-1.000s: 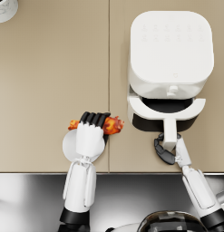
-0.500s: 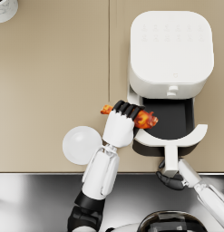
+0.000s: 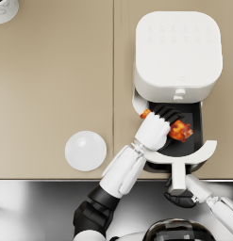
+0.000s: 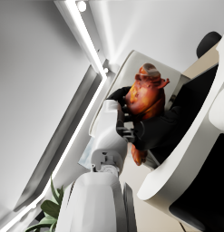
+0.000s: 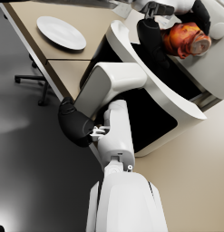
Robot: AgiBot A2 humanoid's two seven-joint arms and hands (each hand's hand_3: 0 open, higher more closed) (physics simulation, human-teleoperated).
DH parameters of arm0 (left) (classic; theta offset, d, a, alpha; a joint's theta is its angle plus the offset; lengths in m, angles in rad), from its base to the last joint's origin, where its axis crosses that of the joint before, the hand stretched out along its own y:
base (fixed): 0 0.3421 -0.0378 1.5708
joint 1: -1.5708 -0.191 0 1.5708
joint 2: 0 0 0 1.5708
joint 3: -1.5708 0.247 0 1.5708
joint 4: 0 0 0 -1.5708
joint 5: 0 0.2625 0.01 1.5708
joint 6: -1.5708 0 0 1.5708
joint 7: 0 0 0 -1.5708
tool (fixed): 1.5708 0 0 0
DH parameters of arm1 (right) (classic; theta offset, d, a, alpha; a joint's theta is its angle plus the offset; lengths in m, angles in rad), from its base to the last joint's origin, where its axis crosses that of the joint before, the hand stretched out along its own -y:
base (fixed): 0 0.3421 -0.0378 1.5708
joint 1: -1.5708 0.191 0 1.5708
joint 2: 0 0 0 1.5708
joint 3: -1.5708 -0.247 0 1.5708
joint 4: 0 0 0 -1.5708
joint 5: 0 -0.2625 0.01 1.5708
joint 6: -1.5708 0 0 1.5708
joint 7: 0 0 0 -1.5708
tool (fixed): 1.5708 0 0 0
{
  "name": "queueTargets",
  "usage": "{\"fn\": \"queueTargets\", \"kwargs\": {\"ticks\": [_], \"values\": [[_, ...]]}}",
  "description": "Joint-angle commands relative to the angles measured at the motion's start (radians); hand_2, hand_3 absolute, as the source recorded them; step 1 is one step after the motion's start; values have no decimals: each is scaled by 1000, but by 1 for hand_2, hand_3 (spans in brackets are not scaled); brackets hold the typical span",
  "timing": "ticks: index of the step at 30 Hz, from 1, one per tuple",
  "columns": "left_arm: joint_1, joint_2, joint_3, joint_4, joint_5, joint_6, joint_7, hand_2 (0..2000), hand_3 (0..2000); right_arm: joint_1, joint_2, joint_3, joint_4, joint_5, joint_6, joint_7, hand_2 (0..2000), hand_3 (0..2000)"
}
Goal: Pick up the drumstick and place it into the air fryer
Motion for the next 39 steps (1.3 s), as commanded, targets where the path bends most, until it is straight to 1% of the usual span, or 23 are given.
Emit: {"fn": "queueTargets", "kwargs": {"ticks": [1, 2, 3, 4, 5, 7, 8, 9, 12, 14, 17, 20, 25, 28, 30, 31, 33, 35, 36, 37, 39], "values": [[-3, 0, -2, -19, -1, 22, 0, 0, 693, -7, -279, 33, 85, 0, 3, 0, 2000, 2000], [-17, -8, -16, -34, -2, 36, -1, 0, 367, -4, -4, -7, -1, 0, 5, -2, 2000, 2000], [-45, -25, -44, -70, -3, 43, -1, 0, 40, 38, -246, 78, 86, 0, 6, -3, 2000, 2000], [-75, -43, -72, -109, -4, 54, -1, 0, 0, -7, -280, 25, 86, 0, 4, -1, 2000, 2000], [-106, -62, -94, -149, -4, 63, -1, 0, 0, 34, -253, 76, 82, 0, 6, -1, 2000, 2000], [-185, -122, -154, -263, -4, 73, -2, 0, 0, 37, -259, 77, 77, 0, 4, 2, 2000, 2000], [-230, -152, -191, -316, -5, 76, -2, 0, 0, 21, 6, 20, -9, 0, 2, 3, 2000, 2000], [-275, -179, -236, -362, -5, 78, -2, 0, 0, 39, -263, 77, 79, 0, 3, 2, 2000, 2000], [-376, -224, -376, -465, -5, 82, -2, 0, 0, 59, -276, 77, 64, 0, 4, 2, 2000, 2000], [-438, -237, -478, -512, -5, 83, -2, 0, 0, 104, -296, 74, 16, 0, 7, 4, 2000, 2000], [-503, -229, -610, -549, -6, 84, -2, 0, 0, 196, -325, 69, -86, 0, 32, 7, 2000, 2000], [-528, -216, -700, -555, -6, 84, -2, 0, 0, 277, -370, 53, -189, 0, 62, 13, 2000, 2000], [-525, -220, -741, -545, -6, 84, -2, 0, 0, 393, -414, 37, -354, 1, 113, 20, 2000, 2000], [-516, -223, -750, -540, -6, 84, -2, 0, 0, 449, -442, 31, -453, 1, 130, 21, 2000, 2000], [-513, -225, -761, -538, -6, 84, -2, 0, 0, 494, -478, 26, -543, 2, 141, 19, 2000, 2000], [-529, -222, -747, -537, -6, 84, -2, 0, 0, 513, -491, 30, -578, 2, 148, 17, 2000, 2000], [-509, -227, -765, -525, -6, 84, -2, 0, 0, 557, -525, 31, -666, 2, 155, 15, 2000, 2000], [-524, -224, -759, -527, -6, 84, -2, 0, 0, 599, -554, 39, -749, 2, 167, 16, 2000, 2000], [-510, -227, -762, -518, -6, 84, -2, 0, 0, 623, -571, 34, -796, 2, 170, 17, 2000, 2000], [-523, -225, -761, -522, -6, 84, -2, 0, 0, 641, -582, 35, -828, 2, 175, 18, 2000, 2000], [-506, -228, -751, -510, -6, 84, -2, 0, 0, 680, -607, 44, -906, 2, 183, 16, 2000, 2000]]}}
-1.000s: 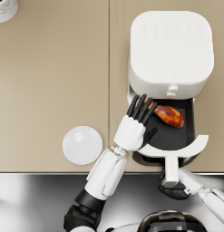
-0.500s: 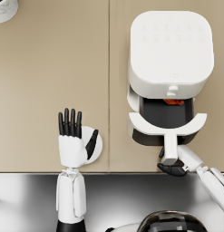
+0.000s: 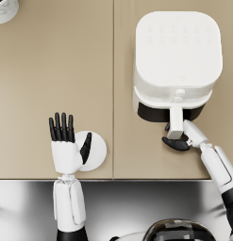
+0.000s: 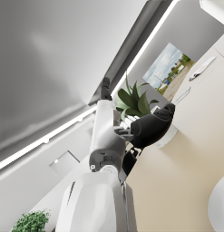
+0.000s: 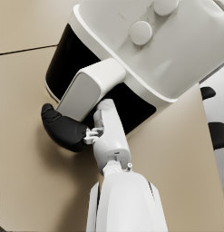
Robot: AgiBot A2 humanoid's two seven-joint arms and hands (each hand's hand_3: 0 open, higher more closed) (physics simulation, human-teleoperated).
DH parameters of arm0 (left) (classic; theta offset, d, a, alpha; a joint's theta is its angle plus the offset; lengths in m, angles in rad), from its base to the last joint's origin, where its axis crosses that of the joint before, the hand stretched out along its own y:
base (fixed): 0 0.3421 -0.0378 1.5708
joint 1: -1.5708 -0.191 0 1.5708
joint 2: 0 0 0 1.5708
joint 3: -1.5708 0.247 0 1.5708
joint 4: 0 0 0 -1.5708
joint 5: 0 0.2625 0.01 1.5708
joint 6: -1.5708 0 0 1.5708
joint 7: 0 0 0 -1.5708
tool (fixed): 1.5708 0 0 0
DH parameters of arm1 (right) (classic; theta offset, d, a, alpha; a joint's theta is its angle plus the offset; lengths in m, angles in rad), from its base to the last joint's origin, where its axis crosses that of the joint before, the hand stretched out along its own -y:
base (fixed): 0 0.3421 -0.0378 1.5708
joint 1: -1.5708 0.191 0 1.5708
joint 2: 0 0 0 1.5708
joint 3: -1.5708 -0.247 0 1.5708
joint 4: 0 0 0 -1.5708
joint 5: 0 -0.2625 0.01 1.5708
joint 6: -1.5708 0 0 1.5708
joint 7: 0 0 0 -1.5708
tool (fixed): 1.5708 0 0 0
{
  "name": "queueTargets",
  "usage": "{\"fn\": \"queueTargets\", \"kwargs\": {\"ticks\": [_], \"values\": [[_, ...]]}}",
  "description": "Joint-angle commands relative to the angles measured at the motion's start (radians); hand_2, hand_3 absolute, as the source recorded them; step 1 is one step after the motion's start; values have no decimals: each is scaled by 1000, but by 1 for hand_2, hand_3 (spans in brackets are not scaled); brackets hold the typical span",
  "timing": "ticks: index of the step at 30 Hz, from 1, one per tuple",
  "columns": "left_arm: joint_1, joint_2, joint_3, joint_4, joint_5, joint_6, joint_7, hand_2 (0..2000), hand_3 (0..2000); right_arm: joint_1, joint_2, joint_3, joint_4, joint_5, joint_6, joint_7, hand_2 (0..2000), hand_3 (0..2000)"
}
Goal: Pick up the drumstick and place it into the air fryer
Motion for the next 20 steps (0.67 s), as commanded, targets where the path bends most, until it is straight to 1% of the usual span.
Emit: {"fn": "queueTargets", "kwargs": {"ticks": [1, 2, 3, 4, 6, 9, 11, 20], "values": [[16, -3, 13, 6, 0, 0, 0, 0, 0, 148, -195, 15, -110, 0, -4, -3, 2000, 2000], [2, -1, 6, 5, 0, 0, 0, 0, 0, 151, -188, 25, -108, 0, -6, -2, 2000, 2000], [1, -1, 10, 1, 0, 0, 0, 0, 0, 90, -236, -116, -96, 0, 19, -2, 2000, 2000], [0, 0, 9, 6, 0, 0, 0, 0, 0, 52, -58, -22, -105, 0, 34, -3, 2000, 2000], [-5, 0, 10, 5, 0, 0, 0, 0, 0, 41, -79, -69, -120, 0, 71, -2, 2000, 2000], [-8, 1, 10, 5, 0, 0, 0, 0, 0, 36, -92, -101, -130, 0, 98, 1, 2000, 2000], [-9, 1, 10, 5, 0, 0, 0, 0, 0, 31, -100, -112, -134, 1, 87, 15, 2000, 2000], [-10, 1, 10, 5, 0, 0, 0, 0, 0, 27, -106, -125, -140, 2, 99, 27, 2000, 2000]]}}
